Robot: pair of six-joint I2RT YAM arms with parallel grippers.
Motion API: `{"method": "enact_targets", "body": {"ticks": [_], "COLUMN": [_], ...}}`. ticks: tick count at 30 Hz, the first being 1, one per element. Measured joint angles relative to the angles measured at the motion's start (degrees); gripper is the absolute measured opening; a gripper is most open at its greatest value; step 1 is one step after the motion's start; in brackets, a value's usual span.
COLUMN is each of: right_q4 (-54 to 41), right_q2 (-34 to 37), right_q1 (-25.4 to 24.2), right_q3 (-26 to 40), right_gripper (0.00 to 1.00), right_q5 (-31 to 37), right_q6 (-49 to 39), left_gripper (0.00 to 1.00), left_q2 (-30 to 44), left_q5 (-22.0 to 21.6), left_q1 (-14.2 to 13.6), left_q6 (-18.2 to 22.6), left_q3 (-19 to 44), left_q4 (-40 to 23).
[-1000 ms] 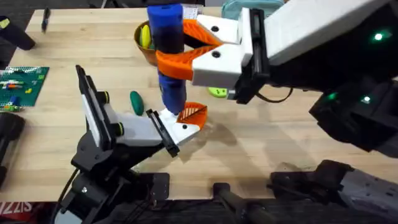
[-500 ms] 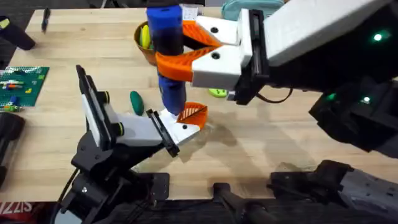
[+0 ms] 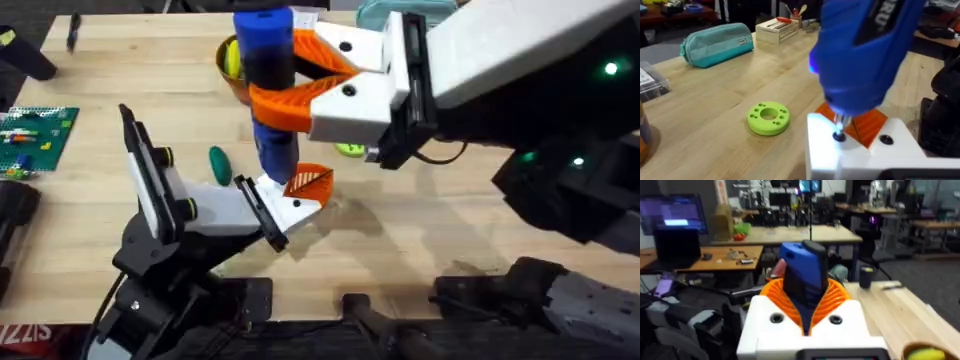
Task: Pick up the gripper from the table and insert it into the empty holder that is missing its gripper. Then pick up a screw, insert it into the mounting hole, and use the screwdriver to tighten it. Finally, clean up the table by picking up the vegetable and placing it into the bucket.
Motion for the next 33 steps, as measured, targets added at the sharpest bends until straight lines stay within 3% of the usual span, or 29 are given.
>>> {"method": "enact_targets", "body": {"ticks": [5, 21, 27, 28, 33], "right_q4": [12.2, 14.6, 14.1, 14.1, 14.1], "right_q2": [1.1, -0.6, -0.6, -0.6, -0.6], "right_q1": [0.1, -1.7, -7.3, -11.9, -15.8], "right_q3": [-1.8, -1.1, -1.1, -1.1, -1.1], "right_gripper": [0.050, 0.049, 0.049, 0.049, 0.049], "right_q5": [-2.2, -0.6, -0.5, -0.3, 0.0], "right_q6": [2.8, 3.7, 3.5, 2.9, 2.7], "left_gripper": [0.014, 0.014, 0.014, 0.014, 0.014], "left_q2": [0.0, 0.2, 0.1, 0.2, 0.1], "left_q5": [0.2, 0.0, 0.0, 0.0, 0.0], "left_q1": [-0.1, -0.1, -0.1, -0.1, -0.1], "left_q6": [0.7, 0.2, 0.2, 0.2, 0.2], "left_q3": [1.0, 0.2, 0.2, 0.2, 0.2], "left_q4": [1.1, -0.9, -0.9, -0.9, -0.9]}}
